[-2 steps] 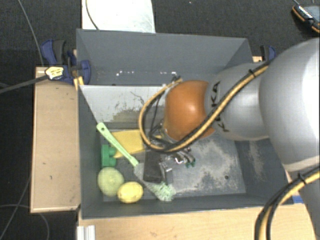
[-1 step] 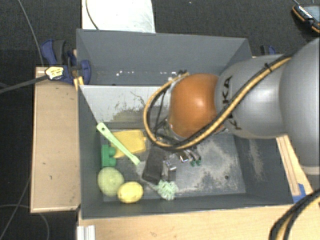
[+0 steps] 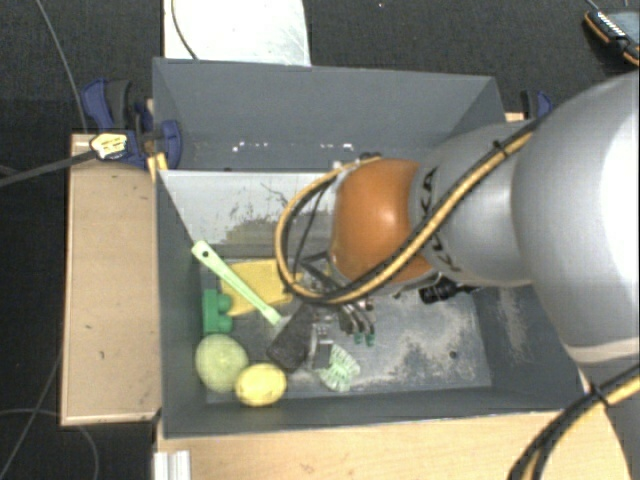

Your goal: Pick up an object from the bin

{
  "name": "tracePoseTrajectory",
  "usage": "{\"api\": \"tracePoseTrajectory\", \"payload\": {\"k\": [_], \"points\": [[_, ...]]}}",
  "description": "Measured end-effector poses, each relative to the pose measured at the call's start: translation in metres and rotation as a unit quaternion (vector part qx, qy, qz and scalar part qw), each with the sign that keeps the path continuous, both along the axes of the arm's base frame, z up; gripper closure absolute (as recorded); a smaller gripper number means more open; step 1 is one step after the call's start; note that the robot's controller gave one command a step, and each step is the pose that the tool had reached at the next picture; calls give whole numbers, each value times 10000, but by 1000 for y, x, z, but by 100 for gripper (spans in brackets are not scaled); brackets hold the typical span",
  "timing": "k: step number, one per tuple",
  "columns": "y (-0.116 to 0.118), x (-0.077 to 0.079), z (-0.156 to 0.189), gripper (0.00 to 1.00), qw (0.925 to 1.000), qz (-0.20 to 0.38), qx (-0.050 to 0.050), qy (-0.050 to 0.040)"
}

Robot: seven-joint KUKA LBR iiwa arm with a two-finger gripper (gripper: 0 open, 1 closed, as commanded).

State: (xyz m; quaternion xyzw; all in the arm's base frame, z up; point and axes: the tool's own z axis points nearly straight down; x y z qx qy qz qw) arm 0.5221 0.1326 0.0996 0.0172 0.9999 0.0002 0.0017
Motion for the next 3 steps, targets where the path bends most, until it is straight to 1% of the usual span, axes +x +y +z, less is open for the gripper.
{"api": "tracePoseTrajectory", "payload": {"k": [1, 2, 3], "points": [[-24, 11, -28, 0, 9813, 1925, 6, -3], [-29, -17, -26, 100, 9676, 2524, -14, -54], [-29, -17, -26, 100, 9677, 2520, -13, -53]]}}
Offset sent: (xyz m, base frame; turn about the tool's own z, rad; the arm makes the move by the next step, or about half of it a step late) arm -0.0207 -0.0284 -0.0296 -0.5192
